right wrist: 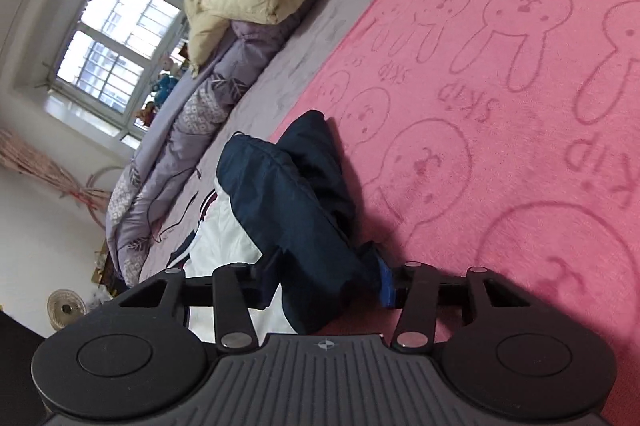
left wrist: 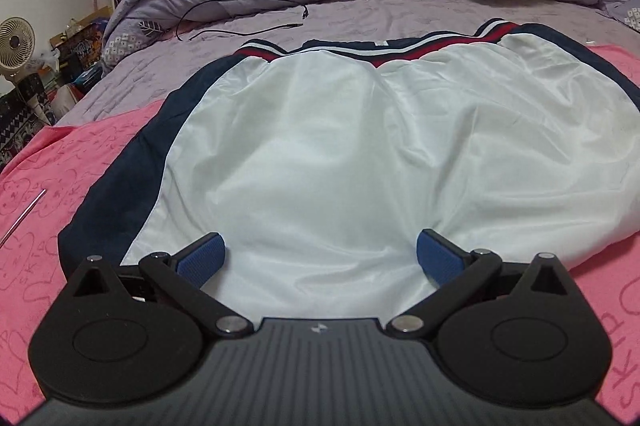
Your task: Fold clothes
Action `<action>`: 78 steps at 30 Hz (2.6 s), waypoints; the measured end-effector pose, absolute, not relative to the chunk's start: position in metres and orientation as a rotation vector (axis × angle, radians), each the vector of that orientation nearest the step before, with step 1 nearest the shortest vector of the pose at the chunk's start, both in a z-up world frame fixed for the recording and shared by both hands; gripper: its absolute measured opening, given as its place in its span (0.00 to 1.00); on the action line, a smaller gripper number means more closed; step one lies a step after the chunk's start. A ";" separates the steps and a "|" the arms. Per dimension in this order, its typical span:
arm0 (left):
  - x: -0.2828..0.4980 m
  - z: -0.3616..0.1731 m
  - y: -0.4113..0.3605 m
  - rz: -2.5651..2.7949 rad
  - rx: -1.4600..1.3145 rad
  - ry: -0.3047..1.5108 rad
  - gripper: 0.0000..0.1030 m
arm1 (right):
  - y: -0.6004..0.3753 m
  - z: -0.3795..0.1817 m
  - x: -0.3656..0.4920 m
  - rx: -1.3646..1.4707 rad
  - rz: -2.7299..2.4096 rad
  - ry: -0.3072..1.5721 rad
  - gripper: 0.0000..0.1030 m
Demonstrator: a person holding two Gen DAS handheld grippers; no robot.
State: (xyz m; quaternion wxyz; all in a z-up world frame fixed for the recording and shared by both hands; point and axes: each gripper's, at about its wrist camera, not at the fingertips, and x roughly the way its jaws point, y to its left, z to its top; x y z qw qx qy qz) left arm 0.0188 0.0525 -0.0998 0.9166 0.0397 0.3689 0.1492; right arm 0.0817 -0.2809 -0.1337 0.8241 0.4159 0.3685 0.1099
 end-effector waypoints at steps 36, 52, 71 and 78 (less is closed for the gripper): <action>-0.156 -0.079 0.270 0.548 -0.342 0.701 0.99 | 0.167 -0.067 -0.017 -0.497 0.744 0.548 0.17; -0.124 -0.028 0.275 0.503 -0.325 0.529 0.99 | 0.091 -0.043 -0.022 -0.385 0.944 0.439 0.62; -0.046 -0.062 0.232 0.364 -0.146 0.686 1.00 | 0.098 -0.079 -0.069 -0.643 1.031 0.404 0.15; -0.058 -0.079 0.237 0.368 -0.196 0.699 1.00 | 0.045 -0.052 -0.018 -0.447 0.794 0.403 0.30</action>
